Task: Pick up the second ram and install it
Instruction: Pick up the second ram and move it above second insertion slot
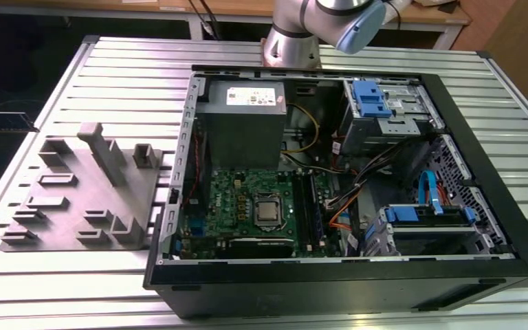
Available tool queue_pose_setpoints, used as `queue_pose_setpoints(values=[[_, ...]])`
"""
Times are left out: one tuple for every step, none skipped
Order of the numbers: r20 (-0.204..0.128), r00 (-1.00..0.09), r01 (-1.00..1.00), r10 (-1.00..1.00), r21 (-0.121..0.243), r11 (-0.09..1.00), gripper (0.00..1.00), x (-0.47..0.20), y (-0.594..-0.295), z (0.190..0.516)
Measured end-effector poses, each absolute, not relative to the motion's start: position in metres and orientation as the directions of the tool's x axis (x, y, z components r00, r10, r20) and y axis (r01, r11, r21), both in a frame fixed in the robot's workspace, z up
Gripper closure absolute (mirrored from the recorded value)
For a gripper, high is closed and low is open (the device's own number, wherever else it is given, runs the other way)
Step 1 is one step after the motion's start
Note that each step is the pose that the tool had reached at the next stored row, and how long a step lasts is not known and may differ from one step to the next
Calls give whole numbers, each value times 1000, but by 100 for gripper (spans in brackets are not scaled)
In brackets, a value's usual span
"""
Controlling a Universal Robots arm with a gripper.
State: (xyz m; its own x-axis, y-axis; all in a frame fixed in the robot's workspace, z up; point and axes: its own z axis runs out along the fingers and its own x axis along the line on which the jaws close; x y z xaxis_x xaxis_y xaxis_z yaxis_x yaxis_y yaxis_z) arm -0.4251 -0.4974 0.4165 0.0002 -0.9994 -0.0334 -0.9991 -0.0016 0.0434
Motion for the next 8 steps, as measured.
queue_pose_setpoints(values=[[-33, 0, -999, -999, 43, -2, 92, -425, -497, 417], [-33, 0, -999, -999, 44, -2, 92, -425, -497, 417], [-33, 0, -999, -999, 44, -2, 92, -425, -497, 417], [-33, 0, -999, -999, 44, -2, 92, -424, -497, 417], [-33, 0, -999, -999, 44, -2, 92, -422, -497, 417], [-33, 0, -999, -999, 44, -2, 92, -420, -497, 417], [-33, 0, -999, -999, 43, -2, 92, -419, -497, 417], [-33, 0, -999, -999, 43, -2, 92, -417, -497, 417]])
